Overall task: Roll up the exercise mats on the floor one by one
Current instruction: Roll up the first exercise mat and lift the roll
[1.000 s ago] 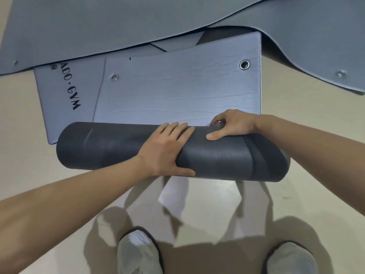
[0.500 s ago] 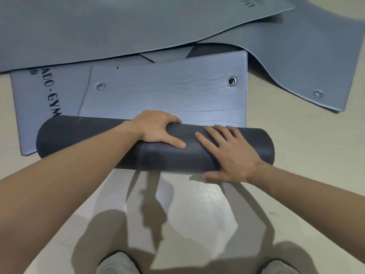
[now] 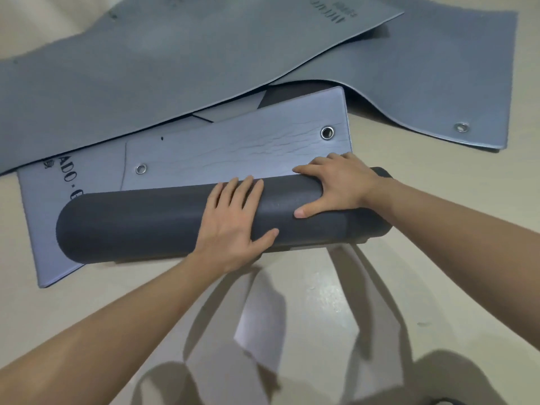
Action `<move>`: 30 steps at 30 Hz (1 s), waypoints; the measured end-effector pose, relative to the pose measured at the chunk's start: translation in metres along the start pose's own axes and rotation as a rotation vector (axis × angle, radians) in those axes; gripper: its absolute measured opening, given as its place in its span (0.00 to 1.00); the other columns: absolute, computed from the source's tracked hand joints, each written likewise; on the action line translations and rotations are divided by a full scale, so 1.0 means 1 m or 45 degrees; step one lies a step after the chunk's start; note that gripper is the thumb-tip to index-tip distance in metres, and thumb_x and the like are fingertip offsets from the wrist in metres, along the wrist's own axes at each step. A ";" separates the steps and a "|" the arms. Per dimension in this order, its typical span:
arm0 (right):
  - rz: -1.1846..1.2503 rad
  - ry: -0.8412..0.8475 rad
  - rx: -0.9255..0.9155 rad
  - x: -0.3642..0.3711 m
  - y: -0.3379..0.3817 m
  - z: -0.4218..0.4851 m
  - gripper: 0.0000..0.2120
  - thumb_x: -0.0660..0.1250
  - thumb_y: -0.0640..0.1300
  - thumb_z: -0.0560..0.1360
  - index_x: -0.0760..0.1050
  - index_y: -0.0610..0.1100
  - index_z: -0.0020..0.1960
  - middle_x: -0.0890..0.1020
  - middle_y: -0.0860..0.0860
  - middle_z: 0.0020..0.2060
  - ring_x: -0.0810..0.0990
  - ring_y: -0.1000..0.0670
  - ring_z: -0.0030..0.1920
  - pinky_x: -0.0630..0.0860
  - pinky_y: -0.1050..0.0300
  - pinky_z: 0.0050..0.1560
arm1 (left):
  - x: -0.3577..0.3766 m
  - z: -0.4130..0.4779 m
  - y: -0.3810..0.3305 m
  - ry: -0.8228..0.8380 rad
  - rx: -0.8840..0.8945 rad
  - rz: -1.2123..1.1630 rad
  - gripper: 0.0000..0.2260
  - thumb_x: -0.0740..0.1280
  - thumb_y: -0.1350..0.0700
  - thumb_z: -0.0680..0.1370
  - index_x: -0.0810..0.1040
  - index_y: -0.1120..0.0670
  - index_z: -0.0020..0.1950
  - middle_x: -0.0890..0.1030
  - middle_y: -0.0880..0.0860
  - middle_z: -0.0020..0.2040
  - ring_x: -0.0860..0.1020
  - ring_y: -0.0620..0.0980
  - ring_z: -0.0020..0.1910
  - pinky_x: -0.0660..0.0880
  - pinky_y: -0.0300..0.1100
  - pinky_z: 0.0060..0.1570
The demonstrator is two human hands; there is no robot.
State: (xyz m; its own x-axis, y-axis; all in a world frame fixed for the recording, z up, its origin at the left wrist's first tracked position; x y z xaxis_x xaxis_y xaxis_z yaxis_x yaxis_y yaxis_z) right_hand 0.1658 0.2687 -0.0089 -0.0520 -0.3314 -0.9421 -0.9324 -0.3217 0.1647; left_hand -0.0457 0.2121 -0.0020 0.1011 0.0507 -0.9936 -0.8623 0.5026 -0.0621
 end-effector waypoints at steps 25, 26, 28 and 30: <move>0.968 -0.471 0.558 0.040 -0.091 -0.053 0.48 0.79 0.59 0.69 0.54 0.70 0.79 0.71 0.48 0.58 0.73 0.49 0.59 0.69 0.56 0.63 | 0.006 0.115 0.048 0.096 -0.169 0.014 0.39 0.49 0.23 0.74 0.69 0.43 0.77 0.74 0.49 0.74 0.71 0.55 0.71 0.63 0.52 0.70; 0.973 -0.445 0.568 0.036 -0.092 -0.051 0.47 0.79 0.60 0.69 0.55 0.69 0.80 0.72 0.48 0.58 0.73 0.49 0.58 0.69 0.56 0.63 | 0.005 0.107 0.040 0.022 -0.166 -0.014 0.36 0.51 0.26 0.77 0.69 0.46 0.77 0.74 0.51 0.74 0.71 0.56 0.71 0.63 0.53 0.70; 0.983 -0.408 0.567 0.027 -0.092 -0.046 0.46 0.78 0.63 0.68 0.57 0.66 0.80 0.74 0.48 0.59 0.74 0.48 0.59 0.71 0.54 0.65 | 0.006 0.088 0.015 -0.092 -0.077 -0.035 0.35 0.57 0.31 0.78 0.70 0.52 0.77 0.72 0.54 0.76 0.69 0.58 0.74 0.62 0.55 0.73; 1.031 -0.356 0.576 0.022 -0.090 -0.042 0.46 0.78 0.65 0.66 0.61 0.63 0.79 0.77 0.51 0.64 0.76 0.48 0.62 0.74 0.50 0.67 | 0.013 0.068 -0.015 -0.097 0.052 0.006 0.38 0.61 0.32 0.76 0.68 0.54 0.79 0.67 0.57 0.79 0.63 0.61 0.78 0.58 0.59 0.77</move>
State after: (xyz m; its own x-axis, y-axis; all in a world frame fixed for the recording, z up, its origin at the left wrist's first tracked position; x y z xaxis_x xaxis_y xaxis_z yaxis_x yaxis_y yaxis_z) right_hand 0.2633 0.2526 -0.0318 -0.7677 -0.0605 -0.6379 -0.6232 0.3021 0.7214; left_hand 0.0024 0.2637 -0.0072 0.1358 0.1177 -0.9837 -0.8419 0.5371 -0.0519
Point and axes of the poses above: each hand's wrist, its own z-axis towards the middle knuckle, its own x-axis out of the palm, y = z × x, the point moved 7 cm from there along z, towards the middle knuckle
